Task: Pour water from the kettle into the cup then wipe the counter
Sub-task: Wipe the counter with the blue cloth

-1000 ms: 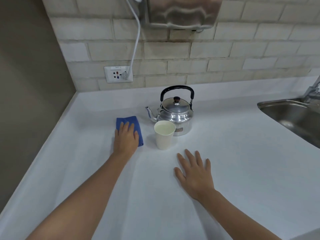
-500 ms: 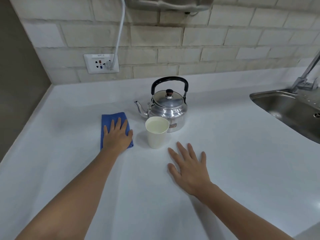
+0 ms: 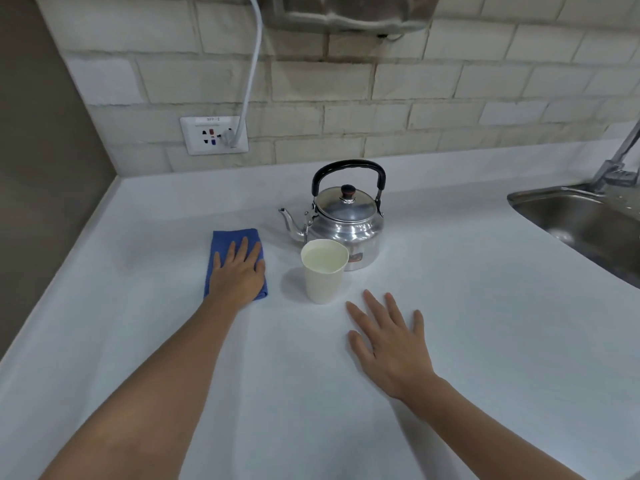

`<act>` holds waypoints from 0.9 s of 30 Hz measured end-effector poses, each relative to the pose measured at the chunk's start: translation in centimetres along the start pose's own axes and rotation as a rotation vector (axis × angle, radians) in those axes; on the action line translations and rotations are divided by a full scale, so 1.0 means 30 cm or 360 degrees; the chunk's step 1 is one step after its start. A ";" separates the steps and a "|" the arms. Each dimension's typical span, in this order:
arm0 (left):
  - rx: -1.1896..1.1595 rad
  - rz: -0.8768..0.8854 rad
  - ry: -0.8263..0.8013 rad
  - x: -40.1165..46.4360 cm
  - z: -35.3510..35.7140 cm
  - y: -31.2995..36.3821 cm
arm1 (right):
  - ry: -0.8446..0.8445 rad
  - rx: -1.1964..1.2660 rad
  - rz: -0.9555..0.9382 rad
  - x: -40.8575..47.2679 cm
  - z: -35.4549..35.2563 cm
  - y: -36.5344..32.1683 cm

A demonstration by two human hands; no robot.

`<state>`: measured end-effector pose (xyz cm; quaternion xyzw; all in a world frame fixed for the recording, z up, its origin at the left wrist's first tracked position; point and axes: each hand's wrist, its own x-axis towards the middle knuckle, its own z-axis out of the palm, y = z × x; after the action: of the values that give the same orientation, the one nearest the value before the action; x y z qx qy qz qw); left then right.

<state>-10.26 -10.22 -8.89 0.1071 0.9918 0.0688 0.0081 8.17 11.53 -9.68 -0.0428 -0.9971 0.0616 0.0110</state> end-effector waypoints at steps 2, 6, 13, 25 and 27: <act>-0.0031 -0.0065 -0.0023 -0.004 0.005 0.029 | -0.0006 -0.0007 -0.0003 0.004 -0.002 0.000; -0.0022 0.0126 -0.0055 -0.056 0.042 0.088 | -0.0025 -0.0031 -0.0009 0.005 -0.008 0.000; -0.0041 0.0279 -0.0072 -0.018 -0.002 -0.003 | -0.0017 -0.0039 -0.0013 0.006 -0.003 0.002; -0.0073 -0.0391 0.0085 -0.188 0.025 0.004 | -0.0030 -0.0066 -0.0026 0.010 -0.005 0.002; -0.0044 -0.0247 0.0096 -0.234 0.048 0.063 | -0.0028 -0.0075 -0.0027 0.011 -0.008 0.002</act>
<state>-2.96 -9.71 -10.04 0.0277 0.9959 0.0848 -0.0149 7.85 11.63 -9.45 -0.0342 -0.9987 0.0384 0.0018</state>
